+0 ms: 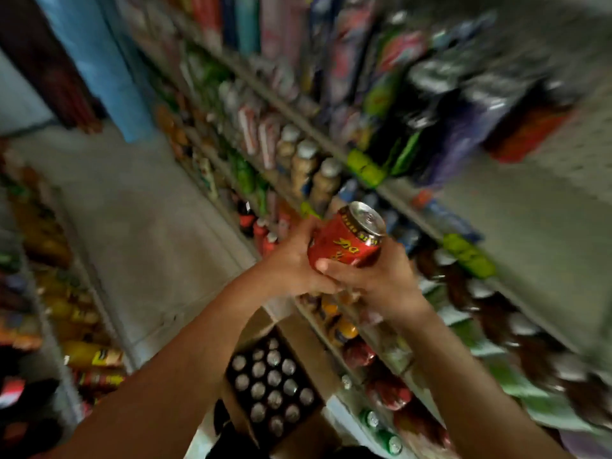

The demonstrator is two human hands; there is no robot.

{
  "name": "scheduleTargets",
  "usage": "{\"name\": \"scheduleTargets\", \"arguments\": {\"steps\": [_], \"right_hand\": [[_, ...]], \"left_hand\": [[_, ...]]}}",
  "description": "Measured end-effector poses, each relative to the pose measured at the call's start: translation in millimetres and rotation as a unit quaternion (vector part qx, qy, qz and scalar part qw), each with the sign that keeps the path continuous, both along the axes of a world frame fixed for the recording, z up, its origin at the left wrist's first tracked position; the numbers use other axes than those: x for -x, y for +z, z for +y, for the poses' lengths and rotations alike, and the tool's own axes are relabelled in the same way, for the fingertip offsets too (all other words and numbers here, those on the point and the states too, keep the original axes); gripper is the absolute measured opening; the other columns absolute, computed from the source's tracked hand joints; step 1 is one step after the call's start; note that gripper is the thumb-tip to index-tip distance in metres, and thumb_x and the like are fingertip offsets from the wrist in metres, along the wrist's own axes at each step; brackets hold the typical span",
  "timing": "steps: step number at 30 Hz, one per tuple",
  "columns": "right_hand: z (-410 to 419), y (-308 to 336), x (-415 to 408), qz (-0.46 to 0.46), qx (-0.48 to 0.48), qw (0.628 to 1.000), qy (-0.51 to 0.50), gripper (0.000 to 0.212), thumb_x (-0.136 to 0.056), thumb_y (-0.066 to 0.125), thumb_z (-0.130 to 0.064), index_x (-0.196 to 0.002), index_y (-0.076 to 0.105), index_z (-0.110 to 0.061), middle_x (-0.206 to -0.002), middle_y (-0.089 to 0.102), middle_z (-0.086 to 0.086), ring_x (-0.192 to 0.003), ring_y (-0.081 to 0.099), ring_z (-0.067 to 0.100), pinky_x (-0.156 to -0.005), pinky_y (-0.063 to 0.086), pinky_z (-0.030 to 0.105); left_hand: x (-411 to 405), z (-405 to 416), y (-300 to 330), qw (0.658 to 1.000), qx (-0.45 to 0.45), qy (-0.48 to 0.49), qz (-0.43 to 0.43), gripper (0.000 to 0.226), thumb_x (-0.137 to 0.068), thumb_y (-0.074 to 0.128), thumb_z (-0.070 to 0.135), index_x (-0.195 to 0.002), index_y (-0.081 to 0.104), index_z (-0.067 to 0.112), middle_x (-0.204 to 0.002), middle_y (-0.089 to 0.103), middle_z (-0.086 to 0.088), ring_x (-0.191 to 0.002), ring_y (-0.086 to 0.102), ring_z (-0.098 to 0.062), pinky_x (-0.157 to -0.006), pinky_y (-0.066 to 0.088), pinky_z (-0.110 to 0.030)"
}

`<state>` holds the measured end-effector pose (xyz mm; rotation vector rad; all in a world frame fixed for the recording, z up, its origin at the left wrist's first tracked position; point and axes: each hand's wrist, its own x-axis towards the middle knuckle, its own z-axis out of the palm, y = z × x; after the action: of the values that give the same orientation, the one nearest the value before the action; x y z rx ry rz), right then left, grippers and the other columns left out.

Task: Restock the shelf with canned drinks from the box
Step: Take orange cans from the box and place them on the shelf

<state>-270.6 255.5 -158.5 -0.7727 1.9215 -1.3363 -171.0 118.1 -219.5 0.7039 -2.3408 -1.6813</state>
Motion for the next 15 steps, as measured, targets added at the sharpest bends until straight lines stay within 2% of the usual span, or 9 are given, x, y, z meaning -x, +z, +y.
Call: {"name": "scheduleTargets", "arguments": {"steps": [2,4,6,9,10,12,15], "right_hand": [[29.0,26.4,7.6,0.044,0.031,0.996,-0.075,0.053,-0.06,0.093,-0.024,-0.106,0.069,-0.014,-0.086,0.075,-0.005,-0.073,0.07,-0.001,-0.066,0.056,0.018],[63.1,50.4,25.9,0.091,0.062,0.983,-0.148,0.053,-0.057,0.094,-0.03,-0.104,0.07,-0.019,-0.089,0.077,-0.005,-0.082,0.073,0.005,-0.076,0.059,0.027],[73.5,56.0,39.6,0.099,0.065,0.977,-0.175,0.049,-0.058,0.094,-0.03,-0.1,0.07,-0.023,-0.087,0.076,-0.006,-0.081,0.073,0.004,-0.077,0.06,0.03],[105.9,71.9,73.6,0.137,0.06,0.957,-0.249,0.049,-0.056,0.093,-0.04,-0.096,0.071,-0.023,-0.084,0.076,-0.007,-0.077,0.072,0.005,-0.076,0.061,0.038],[108.3,73.2,82.7,0.149,0.049,0.952,-0.261,0.05,-0.055,0.092,-0.041,-0.096,0.069,-0.023,-0.084,0.075,-0.009,-0.076,0.072,0.004,-0.077,0.061,0.036],[118.1,78.0,104.7,0.183,0.036,0.941,-0.283,0.052,-0.058,0.091,-0.039,-0.099,0.062,-0.028,-0.088,0.069,-0.015,-0.077,0.066,-0.001,-0.077,0.057,0.027],[123.0,80.7,137.8,0.219,0.018,0.929,-0.297,0.063,-0.06,0.092,-0.031,-0.115,0.062,-0.02,-0.095,0.064,-0.011,-0.082,0.06,0.002,-0.07,0.046,0.009]], "left_hand": [[29.0,24.5,38.0,0.999,0.026,-0.021,0.04,0.079,-0.045,0.092,0.024,-0.106,0.044,0.035,-0.107,0.062,0.007,-0.1,0.063,-0.008,-0.09,0.051,-0.025],[58.9,54.5,71.3,0.994,0.026,-0.058,0.094,0.079,-0.046,0.092,0.025,-0.112,0.048,0.027,-0.109,0.067,0.004,-0.1,0.067,-0.011,-0.09,0.053,-0.027],[71.7,65.7,84.7,0.99,0.035,-0.07,0.12,0.08,-0.047,0.093,0.031,-0.116,0.053,0.031,-0.109,0.07,0.006,-0.1,0.068,-0.009,-0.088,0.055,-0.029],[110.6,94.5,106.2,0.982,0.077,-0.107,0.137,0.074,-0.052,0.096,0.026,-0.117,0.06,0.027,-0.104,0.072,0.008,-0.092,0.069,-0.001,-0.08,0.057,-0.024],[118.9,98.0,106.8,0.98,0.1,-0.103,0.137,0.073,-0.053,0.096,0.031,-0.116,0.059,0.03,-0.105,0.072,0.009,-0.092,0.069,-0.001,-0.08,0.058,-0.027],[137.8,104.4,108.9,0.967,0.199,-0.101,0.121,0.073,-0.057,0.091,0.043,-0.121,0.056,0.034,-0.112,0.069,0.011,-0.099,0.066,-0.005,-0.084,0.056,-0.029],[155.6,102.9,110.4,0.924,0.363,-0.11,0.04,0.068,-0.073,0.077,0.051,-0.132,0.054,0.026,-0.129,0.061,0.004,-0.116,0.059,-0.014,-0.093,0.05,-0.031]]}}
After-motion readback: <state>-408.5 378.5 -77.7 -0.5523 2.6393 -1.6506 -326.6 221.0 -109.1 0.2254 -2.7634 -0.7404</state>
